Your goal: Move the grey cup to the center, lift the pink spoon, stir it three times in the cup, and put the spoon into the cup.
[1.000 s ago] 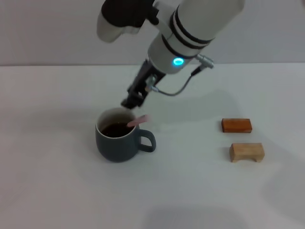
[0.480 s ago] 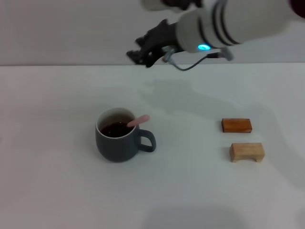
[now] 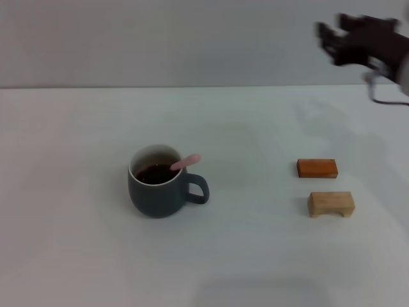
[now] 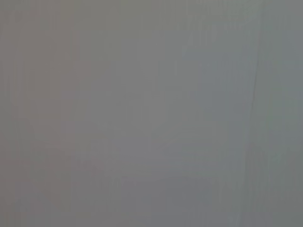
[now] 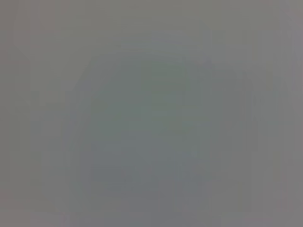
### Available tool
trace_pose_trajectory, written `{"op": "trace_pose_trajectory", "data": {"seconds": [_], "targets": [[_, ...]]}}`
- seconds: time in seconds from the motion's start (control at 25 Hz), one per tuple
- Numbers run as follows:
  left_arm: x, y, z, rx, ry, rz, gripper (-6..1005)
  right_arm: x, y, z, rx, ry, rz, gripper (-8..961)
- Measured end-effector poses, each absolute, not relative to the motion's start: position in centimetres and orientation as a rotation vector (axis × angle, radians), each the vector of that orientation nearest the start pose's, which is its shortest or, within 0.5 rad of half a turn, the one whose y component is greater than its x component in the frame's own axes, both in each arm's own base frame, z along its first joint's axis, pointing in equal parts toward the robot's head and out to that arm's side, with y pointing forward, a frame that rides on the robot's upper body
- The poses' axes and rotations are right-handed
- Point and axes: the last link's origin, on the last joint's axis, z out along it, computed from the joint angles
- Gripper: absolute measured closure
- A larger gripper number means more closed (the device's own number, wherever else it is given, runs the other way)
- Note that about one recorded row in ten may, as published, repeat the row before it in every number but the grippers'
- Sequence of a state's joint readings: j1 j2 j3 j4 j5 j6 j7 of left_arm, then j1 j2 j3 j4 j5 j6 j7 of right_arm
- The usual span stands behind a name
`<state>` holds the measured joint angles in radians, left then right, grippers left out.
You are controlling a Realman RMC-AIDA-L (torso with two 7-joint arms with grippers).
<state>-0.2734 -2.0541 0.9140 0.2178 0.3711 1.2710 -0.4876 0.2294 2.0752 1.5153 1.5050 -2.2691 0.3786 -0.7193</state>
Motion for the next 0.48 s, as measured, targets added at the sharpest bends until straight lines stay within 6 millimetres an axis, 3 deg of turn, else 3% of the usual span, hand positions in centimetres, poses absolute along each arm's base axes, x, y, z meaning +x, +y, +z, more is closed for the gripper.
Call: {"op": "trace_pose_trajectory", "data": {"seconds": [0.04, 0.08, 0.16, 0.36, 0.44, 0.48], "targets": [[-38.9, 29.2, 8.4, -1.264, -0.599, -0.815, 981, 18.0, 37.3, 4.3, -1.904, 0.53, 0.476, 595], [-38.9, 29.2, 8.4, -1.264, -0.599, -0.815, 981, 18.0, 37.3, 4.3, -1.904, 0.53, 0.476, 595], [-38.7, 29.5, 8.7, -1.262, -0.588, -0.816, 981, 20.3, 35.4, 4.8, -1.796, 0.532, 0.464, 595], [-38.9, 29.5, 9.3, -1.237, -0.58, -0.816, 981, 23.0, 33.5, 5.8, -1.65, 0.559, 0.457, 595], [-39.1, 29.5, 9.6, -1.222, -0.587, -0.808, 982, 25.3, 32.2, 6.3, -1.539, 0.569, 0.434, 595], [-39.3, 29.4, 9.7, -1.212, -0.591, -0.805, 982, 25.3, 32.2, 6.3, -1.539, 0.569, 0.434, 595]]}}
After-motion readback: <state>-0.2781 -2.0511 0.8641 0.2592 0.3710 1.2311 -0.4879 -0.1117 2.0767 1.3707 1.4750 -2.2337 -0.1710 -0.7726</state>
